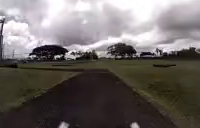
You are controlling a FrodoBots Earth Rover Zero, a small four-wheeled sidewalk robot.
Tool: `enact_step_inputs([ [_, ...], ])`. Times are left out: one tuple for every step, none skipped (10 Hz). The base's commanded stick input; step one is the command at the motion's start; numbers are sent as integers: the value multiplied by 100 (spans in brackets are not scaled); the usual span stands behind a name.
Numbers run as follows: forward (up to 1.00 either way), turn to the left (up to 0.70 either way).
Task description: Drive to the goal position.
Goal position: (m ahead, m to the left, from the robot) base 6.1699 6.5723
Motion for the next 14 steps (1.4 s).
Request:
enact_step_inputs([
  [100,0],
  [100,0],
  [100,0],
  [100,0],
  [100,0],
  [100,0],
  [100,0],
  [100,0],
  [100,0],
  [87,0],
  [85,0],
  [85,0],
  [85,0],
  [85,0],
])
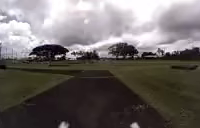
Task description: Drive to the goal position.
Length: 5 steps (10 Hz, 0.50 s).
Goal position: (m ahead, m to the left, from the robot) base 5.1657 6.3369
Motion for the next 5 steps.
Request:
enact_step_inputs([
  [85,0],
  [85,0],
  [85,21],
  [85,6],
  [85,0],
])
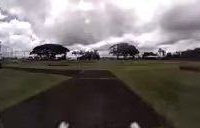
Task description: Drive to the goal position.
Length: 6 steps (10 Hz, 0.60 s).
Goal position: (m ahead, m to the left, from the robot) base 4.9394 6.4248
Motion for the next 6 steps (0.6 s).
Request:
enact_step_inputs([
  [85,0],
  [85,0],
  [85,0],
  [85,0],
  [85,0],
  [85,0],
])
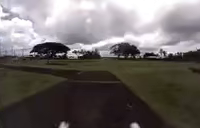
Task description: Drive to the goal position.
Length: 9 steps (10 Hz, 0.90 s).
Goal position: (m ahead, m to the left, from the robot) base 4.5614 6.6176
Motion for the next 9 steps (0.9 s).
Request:
enact_step_inputs([
  [85,0],
  [85,0],
  [85,0],
  [85,0],
  [85,0],
  [85,0],
  [85,0],
  [85,0],
  [85,0],
])
